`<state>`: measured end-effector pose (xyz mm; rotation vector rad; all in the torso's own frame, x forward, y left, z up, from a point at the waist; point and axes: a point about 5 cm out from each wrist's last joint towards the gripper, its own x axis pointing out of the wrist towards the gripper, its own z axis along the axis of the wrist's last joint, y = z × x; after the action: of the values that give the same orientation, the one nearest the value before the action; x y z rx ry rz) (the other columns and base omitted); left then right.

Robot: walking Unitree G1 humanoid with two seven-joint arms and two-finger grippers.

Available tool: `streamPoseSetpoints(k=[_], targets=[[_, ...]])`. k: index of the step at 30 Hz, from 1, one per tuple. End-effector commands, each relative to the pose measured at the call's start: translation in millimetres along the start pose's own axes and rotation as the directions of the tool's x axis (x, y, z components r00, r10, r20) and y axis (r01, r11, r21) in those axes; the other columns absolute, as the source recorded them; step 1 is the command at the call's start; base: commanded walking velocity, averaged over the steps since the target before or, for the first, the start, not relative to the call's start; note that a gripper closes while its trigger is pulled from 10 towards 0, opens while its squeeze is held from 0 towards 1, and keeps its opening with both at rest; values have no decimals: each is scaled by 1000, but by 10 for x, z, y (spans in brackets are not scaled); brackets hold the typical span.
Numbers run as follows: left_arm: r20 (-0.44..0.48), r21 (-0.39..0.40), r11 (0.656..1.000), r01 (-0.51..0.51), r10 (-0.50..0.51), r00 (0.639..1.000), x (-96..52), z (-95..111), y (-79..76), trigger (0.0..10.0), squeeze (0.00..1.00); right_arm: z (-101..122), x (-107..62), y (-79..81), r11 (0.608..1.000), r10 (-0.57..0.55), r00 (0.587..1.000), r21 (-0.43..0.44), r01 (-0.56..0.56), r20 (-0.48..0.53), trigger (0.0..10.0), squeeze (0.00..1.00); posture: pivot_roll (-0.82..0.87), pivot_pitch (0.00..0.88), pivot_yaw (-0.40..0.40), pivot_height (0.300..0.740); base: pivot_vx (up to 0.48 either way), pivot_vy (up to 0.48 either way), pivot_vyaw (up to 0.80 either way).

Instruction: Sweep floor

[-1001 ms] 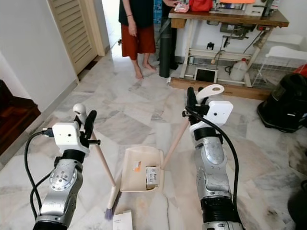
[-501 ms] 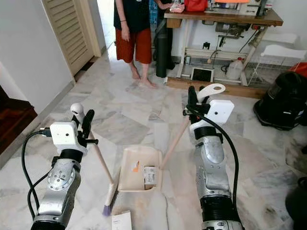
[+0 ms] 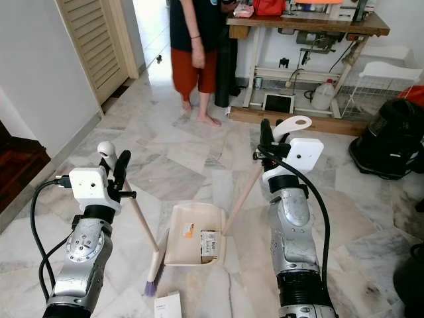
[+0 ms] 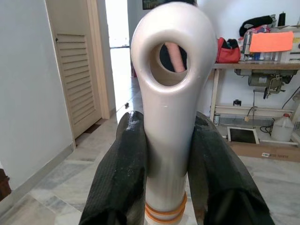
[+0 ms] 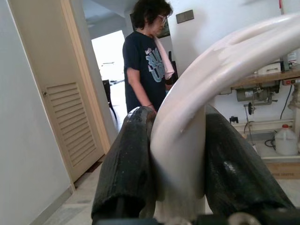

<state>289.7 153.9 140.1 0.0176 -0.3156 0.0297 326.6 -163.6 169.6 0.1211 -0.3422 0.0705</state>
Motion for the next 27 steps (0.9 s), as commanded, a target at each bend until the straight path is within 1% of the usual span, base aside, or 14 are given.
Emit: streamPoseSetpoints(k=[1,8,18,27], targets=[[41,-5,1000,-3,3,999,53,72,8,10000,0,137,55,17,1000,2,998,10,-2,62,10000,0,-19,0,22,740,0,0,0],[43,-3,1000,7,-7,999,55,61,-30,10000,0,152,58,-2,1000,-11,998,6,10,68,10000,0,-25,0,22,740,0,0,0],[53,3,1000,3,-3,999,84,76,-11,10000,0,164,82,2,1000,-14,997,6,13,75,10000,0,-20,0,21,740,-321,0,0],[53,-1,1000,6,-6,999,77,73,-34,10000,0,165,96,10,1000,-2,997,5,1,73,10000,0,-19,0,17,740,-312,0,0]])
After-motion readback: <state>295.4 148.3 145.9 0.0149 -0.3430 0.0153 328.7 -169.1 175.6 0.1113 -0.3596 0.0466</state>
